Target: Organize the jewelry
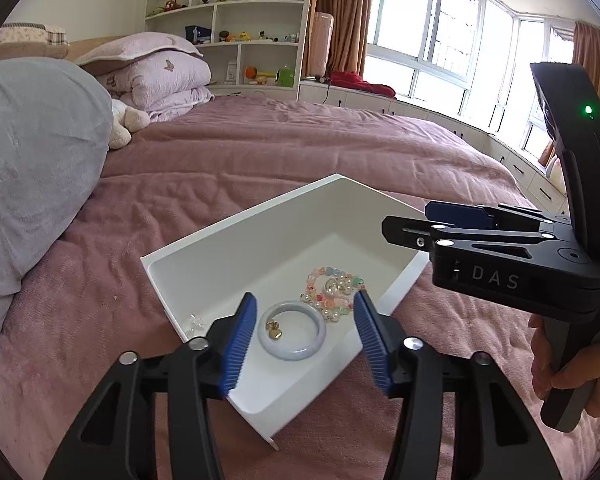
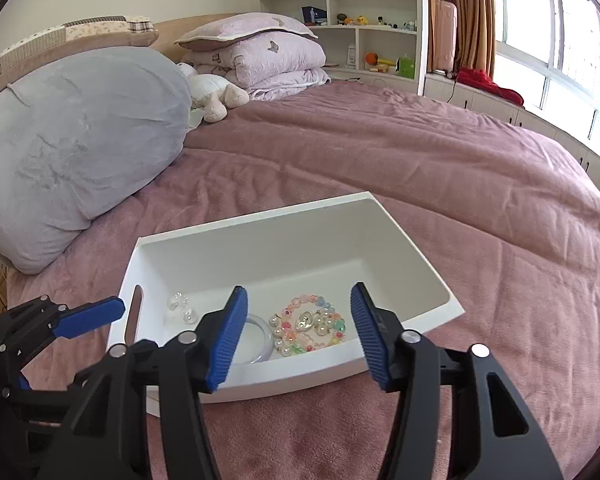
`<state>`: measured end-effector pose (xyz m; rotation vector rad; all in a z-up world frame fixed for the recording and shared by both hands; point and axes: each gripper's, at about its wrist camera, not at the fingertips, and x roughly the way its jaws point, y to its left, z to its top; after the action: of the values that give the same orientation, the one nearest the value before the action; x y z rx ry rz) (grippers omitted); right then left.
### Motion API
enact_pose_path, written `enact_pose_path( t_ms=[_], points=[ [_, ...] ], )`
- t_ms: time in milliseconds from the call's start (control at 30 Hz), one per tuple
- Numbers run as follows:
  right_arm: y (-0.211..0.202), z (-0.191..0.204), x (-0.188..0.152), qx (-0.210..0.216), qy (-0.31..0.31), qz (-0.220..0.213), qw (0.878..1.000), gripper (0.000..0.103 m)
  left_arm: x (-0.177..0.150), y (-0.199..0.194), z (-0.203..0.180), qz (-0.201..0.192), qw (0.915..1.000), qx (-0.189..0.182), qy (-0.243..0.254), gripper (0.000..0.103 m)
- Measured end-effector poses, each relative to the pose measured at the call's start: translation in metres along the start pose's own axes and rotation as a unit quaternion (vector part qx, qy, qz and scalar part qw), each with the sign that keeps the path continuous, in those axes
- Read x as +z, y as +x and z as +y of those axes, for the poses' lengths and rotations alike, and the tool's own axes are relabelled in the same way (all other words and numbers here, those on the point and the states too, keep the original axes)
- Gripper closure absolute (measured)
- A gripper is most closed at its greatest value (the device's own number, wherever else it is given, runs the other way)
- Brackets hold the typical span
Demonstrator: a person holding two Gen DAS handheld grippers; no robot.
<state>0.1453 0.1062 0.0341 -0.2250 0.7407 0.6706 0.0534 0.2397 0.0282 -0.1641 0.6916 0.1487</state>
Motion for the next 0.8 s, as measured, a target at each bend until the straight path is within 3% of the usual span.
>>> enact_pose_path(
  t_ms=[100,167,233,800],
  points=[
    [-0.007,0.001,-0.003,-0.006,-0.006,-0.005,1.000,0.039,-0.003,-0.007,-0.007,-0.010,0.9998,0.015,0.007,0.038],
    [-0.010,0.000,-0.005,-0.007,-0.004,-0.007,1.000,0.032,-0.004,-0.012,-0.010,-0.020,0.9995,0.023,0.005,0.020],
    [-0.014,0.000,-0.008,-0.009,-0.003,-0.008,1.000,0.025,-0.006,-0.020,-0.011,-0.033,0.9989,0.033,-0.002,0.010],
    [-0.045,0.011,-0.039,-0.009,-0.027,-0.006,1.000,0.009,-0.030,-0.053,-0.020,-0.041,0.9954,0.087,-0.006,0.003]
  ],
)
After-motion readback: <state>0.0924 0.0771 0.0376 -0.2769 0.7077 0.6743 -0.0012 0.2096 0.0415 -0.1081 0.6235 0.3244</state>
